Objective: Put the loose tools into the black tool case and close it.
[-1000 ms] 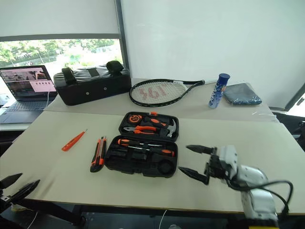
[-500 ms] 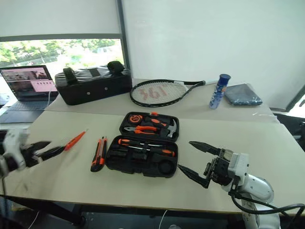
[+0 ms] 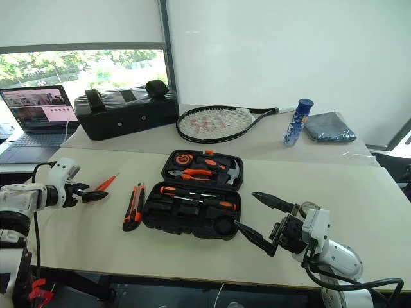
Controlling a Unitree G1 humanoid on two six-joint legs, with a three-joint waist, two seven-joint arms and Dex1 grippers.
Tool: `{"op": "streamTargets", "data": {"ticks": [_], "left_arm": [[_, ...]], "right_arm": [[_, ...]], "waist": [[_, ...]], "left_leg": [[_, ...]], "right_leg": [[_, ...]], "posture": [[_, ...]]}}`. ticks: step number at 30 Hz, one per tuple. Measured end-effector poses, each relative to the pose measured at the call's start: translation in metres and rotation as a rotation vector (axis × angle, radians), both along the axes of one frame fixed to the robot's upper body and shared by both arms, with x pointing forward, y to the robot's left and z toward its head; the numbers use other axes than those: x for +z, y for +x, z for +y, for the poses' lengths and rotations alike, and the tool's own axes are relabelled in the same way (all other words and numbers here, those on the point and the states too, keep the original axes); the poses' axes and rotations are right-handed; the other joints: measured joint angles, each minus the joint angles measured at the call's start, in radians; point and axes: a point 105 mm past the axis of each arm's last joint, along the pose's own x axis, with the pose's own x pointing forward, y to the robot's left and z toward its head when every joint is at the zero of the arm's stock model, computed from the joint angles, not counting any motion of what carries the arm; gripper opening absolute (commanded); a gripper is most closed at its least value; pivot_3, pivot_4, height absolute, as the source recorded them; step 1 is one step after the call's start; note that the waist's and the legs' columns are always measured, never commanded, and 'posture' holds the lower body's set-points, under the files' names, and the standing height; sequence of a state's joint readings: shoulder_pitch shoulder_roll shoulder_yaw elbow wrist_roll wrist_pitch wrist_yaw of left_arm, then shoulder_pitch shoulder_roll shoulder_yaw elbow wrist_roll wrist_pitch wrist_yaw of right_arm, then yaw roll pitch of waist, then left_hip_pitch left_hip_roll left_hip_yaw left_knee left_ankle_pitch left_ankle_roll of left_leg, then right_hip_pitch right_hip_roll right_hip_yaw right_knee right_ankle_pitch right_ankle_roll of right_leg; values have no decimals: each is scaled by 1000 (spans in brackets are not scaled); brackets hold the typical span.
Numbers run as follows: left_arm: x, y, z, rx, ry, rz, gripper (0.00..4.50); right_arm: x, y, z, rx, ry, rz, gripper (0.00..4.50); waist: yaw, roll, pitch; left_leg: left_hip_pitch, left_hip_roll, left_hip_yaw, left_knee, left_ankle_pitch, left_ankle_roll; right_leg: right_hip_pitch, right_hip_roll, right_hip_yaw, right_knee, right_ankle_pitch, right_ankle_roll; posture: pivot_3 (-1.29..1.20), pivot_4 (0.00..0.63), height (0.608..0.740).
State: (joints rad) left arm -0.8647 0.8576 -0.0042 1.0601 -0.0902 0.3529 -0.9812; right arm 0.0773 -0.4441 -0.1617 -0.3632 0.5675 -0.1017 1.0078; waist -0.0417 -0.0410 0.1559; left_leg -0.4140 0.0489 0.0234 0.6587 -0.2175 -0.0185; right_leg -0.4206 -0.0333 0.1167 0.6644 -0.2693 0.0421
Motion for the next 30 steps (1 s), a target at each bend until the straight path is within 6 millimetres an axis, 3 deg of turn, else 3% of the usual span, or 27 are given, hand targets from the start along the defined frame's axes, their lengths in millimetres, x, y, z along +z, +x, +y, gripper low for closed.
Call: {"op": "streamTargets", "data": {"ticks": [7, 8, 14, 19, 21, 25, 30], "left_arm": [[-1, 2, -4, -23, 0, 30, 660], [-1, 2, -4, -25, -2, 31, 468], [4, 2, -8, -77, -61, -60, 464], [48, 3, -27, -276, -167, -338, 464], [57, 2, -35, -344, -166, -369, 464], [73, -12, -84, -760, -37, -362, 464], [57, -23, -153, -1158, 127, -276, 464]], "right_arm": [[0, -2, 8, 28, 1, 2, 4500], [0, -2, 8, 29, -2, -1, 4500], [2, -1, 7, 33, -18, -8, 4500], [6, -2, 7, 55, -63, -19, 4500], [6, -3, 7, 66, -81, -11, 4500], [1, -6, 8, 107, -181, 65, 4500], [-12, -6, 6, 103, -294, 203, 4500]], "waist": [[0, 0, 0], [0, 0, 0], [1, 0, 0], [2, -1, 0], [3, -1, 0], [11, -1, 0], [21, -1, 0]], "left_leg": [[0, 0, 0, 0, 0, 0], [0, 0, 0, 0, 0, 0], [-1, 0, -1, 0, 0, 0], [-1, 0, -1, 1, 0, 0], [-1, 0, -1, 1, 0, 0], [-1, 0, -1, 2, 0, 0], [-1, 0, -1, 2, 0, 0]], "right_leg": [[0, 0, 0, 0, 0, 0], [1, 0, 0, 0, 0, 0], [0, 0, 0, 0, 0, 0], [0, 0, -1, 0, 1, -1], [1, 0, -1, 0, 1, -1], [1, 0, -1, 0, 1, 0], [1, 0, 1, 0, 1, 0]], "posture": [[0, 150, 740], [0, 150, 740], [0, 150, 740], [0, 150, 740], [0, 150, 740], [0, 150, 740], [0, 150, 740]]}}
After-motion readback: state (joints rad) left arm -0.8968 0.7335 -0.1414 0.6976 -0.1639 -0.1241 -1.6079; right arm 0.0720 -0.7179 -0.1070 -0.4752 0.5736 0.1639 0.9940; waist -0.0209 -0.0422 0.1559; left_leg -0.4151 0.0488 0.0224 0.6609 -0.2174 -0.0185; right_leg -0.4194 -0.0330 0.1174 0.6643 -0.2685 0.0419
